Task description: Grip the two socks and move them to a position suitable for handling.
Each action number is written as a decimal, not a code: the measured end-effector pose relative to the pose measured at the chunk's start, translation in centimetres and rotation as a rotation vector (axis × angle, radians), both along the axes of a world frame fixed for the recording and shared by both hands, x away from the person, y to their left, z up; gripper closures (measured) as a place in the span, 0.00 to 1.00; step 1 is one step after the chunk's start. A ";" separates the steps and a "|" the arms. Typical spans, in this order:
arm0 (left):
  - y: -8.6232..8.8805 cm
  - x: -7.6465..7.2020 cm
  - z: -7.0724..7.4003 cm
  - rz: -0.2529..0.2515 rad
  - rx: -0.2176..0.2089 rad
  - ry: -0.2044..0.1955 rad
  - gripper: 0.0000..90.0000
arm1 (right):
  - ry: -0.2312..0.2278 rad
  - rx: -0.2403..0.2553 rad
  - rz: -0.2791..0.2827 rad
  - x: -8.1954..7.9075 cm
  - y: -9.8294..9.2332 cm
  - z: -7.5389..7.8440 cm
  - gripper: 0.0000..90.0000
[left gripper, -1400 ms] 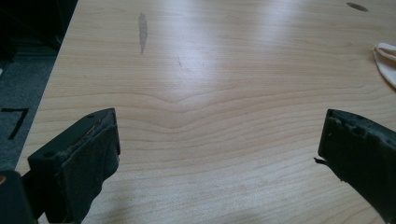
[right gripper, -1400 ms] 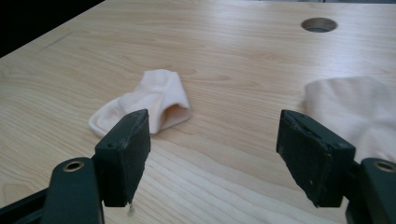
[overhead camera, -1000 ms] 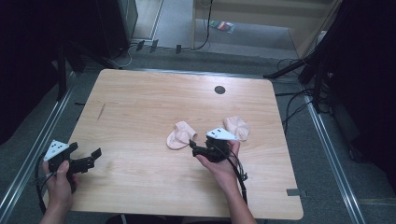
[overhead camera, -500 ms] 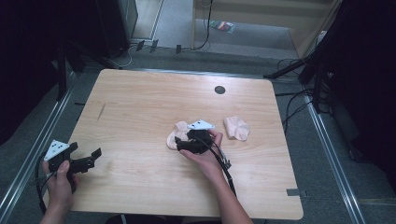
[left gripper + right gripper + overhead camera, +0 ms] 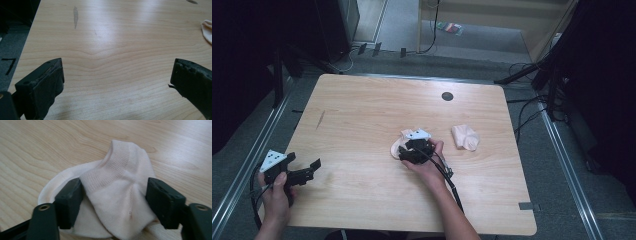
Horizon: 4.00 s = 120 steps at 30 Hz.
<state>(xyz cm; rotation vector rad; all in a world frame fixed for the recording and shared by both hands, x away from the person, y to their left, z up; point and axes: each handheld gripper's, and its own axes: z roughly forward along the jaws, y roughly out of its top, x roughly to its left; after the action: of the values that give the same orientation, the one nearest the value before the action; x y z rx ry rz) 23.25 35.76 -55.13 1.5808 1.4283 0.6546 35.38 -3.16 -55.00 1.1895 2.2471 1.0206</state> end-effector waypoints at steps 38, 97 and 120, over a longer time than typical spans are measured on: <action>-8.1 -1.2 3.5 -0.139 0.057 -0.056 0.00 | -0.016 0.194 -0.110 -9.5 -5.2 6.4 0.90; -19.0 -1.3 1.4 -0.564 -0.030 0.198 1.00 | 0.155 0.373 -0.083 -11.4 -7.0 3.1 0.93; -22.8 -1.4 0.4 -0.603 0.166 0.209 0.99 | 0.160 0.284 -0.008 -12.8 -3.7 1.0 1.00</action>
<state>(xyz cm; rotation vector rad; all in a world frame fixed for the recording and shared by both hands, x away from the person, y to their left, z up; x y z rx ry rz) 21.89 12.94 -54.70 2.1292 0.9672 0.2561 22.61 -6.91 -53.95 1.4411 2.2678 1.3188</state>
